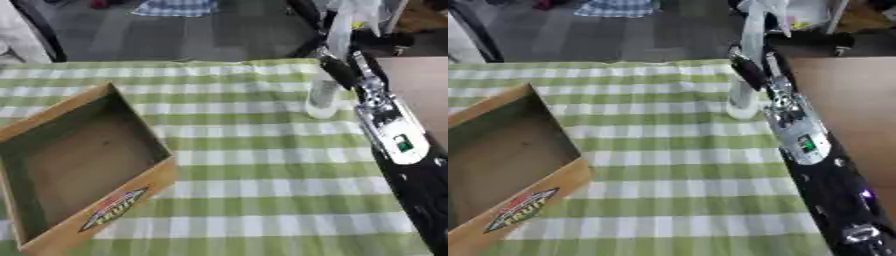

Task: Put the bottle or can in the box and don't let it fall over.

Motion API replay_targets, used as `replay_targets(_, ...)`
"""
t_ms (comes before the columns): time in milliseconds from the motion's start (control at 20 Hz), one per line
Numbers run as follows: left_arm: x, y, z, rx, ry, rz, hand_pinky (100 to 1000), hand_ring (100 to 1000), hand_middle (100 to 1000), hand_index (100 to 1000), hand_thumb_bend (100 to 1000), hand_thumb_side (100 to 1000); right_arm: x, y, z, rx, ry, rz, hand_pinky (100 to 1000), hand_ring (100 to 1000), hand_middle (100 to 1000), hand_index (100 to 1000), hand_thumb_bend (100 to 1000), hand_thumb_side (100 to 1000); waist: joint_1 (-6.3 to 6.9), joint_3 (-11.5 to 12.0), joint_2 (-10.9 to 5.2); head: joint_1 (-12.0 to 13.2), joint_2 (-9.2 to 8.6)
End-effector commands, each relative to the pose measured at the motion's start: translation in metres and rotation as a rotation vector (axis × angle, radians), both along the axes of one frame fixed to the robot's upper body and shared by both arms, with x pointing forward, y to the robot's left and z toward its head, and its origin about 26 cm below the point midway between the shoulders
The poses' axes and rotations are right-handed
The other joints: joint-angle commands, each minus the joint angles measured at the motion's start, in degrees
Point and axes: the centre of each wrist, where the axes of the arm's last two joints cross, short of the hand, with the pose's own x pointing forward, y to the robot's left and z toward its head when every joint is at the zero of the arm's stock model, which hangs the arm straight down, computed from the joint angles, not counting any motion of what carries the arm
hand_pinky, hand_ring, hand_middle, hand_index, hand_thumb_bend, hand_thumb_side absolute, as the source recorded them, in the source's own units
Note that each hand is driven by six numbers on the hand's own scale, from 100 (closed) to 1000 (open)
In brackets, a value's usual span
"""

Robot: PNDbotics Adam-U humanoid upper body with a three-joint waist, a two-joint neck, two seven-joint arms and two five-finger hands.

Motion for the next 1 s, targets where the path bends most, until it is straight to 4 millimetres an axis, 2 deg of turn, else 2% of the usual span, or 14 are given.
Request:
replay_targets(50, -0.001, 0.000, 0.000, 0.003, 0.009, -0.009, 1000, 596, 695, 704, 200, 746, -0.003, -0.007, 0.016, -0.021, -0.043, -0.015, 977, 971, 992, 958, 100, 712, -0.18, 0.0, -0.65, -0.2, -0.91)
replay_targets(500, 0.000, -0.001, 0.000, 0.002, 0.009, -0.018, 1000, 596, 696, 705, 195, 755, -0.004, -0.004, 0.020, 0.010, -0.103, 0.045, 977, 970, 951, 937, 100, 710, -0.12, 0.2, -0.47, -0.3, -1.00)
replay_targets(1000, 0.000, 0.000, 0.000, 0.005, 0.012, -0.021, 1000, 596, 697, 705, 189, 758, -0.006, -0.006, 0.029, -0.004, -0.121, 0.027, 981, 981, 965, 959, 100, 706, -0.06, -0.1, -0.99, -0.3, -0.69)
